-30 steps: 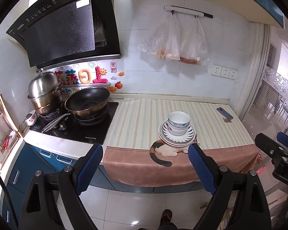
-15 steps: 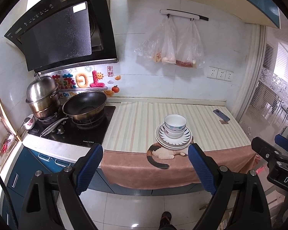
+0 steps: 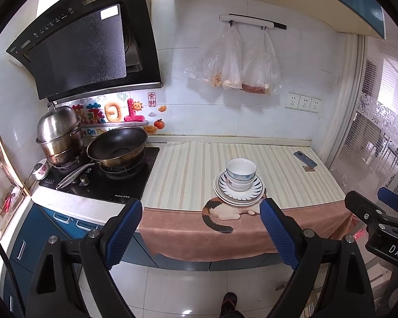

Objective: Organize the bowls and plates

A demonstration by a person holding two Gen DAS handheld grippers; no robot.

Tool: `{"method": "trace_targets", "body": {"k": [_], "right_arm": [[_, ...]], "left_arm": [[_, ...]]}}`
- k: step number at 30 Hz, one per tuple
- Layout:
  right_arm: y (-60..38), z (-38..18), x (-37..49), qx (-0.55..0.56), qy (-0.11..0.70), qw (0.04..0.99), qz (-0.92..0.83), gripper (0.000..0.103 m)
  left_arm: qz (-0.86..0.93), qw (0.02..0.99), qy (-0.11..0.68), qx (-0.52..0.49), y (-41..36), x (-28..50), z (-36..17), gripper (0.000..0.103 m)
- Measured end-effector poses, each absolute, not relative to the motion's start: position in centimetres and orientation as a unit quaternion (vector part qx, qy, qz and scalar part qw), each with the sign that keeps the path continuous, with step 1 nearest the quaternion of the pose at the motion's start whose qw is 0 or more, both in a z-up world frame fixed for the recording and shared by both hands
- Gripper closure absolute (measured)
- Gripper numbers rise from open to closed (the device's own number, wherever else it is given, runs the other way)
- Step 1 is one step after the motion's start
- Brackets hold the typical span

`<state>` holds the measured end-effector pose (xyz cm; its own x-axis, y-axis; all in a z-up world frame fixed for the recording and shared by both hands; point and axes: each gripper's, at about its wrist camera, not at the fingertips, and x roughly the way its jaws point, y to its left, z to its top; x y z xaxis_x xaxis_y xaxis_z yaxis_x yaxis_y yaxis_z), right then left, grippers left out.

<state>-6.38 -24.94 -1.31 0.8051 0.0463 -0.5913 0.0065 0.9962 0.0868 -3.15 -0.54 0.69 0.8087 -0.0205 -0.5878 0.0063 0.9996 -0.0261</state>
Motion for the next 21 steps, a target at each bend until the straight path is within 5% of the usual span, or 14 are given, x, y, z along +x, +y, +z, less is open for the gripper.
{"method": "trace_targets", "body": {"k": [21], "right_arm": [[-24.1,-1.5,-7.4,0.042,0.312,0.949,0.01,0.002]], "left_arm": [[-0.007,0.948,0.317,-0.015,-0.1,-3.8,0.5,0.012]]}}
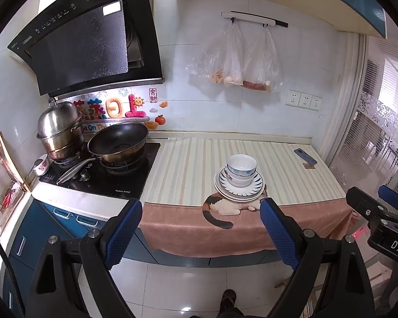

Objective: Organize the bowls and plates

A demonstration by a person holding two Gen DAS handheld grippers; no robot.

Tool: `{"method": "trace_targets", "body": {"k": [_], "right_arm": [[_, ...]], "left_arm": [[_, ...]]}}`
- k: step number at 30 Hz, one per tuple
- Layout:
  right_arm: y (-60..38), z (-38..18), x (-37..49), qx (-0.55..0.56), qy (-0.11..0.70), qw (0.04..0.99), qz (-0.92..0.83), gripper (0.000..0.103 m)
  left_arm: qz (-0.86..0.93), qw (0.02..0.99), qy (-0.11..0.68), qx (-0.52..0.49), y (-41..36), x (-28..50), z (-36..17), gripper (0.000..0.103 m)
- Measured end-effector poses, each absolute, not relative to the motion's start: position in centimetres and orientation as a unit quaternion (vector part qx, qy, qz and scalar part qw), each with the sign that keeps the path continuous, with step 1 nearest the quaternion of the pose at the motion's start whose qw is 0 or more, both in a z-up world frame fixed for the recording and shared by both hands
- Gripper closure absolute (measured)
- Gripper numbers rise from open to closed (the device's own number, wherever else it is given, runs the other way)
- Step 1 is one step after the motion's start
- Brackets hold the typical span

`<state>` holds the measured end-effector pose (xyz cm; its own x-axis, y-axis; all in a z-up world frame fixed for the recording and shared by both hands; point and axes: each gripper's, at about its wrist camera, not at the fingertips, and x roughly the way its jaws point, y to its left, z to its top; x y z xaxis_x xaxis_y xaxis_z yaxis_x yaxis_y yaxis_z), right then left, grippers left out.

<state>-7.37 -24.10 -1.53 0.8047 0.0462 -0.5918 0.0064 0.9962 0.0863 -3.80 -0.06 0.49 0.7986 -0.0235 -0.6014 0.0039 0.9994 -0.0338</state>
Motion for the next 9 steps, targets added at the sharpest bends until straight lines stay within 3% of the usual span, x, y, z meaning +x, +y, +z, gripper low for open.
{"method": "trace_targets", "body": {"k": [9], "right_arm": [[-24.0,-1.52,-7.53,0.044,0.312,0.949,0.007,0.002]], "left_arm": [[-0.009,0.95,0.313,-0.012,0.06,-4.09,0.45,0.012]]}}
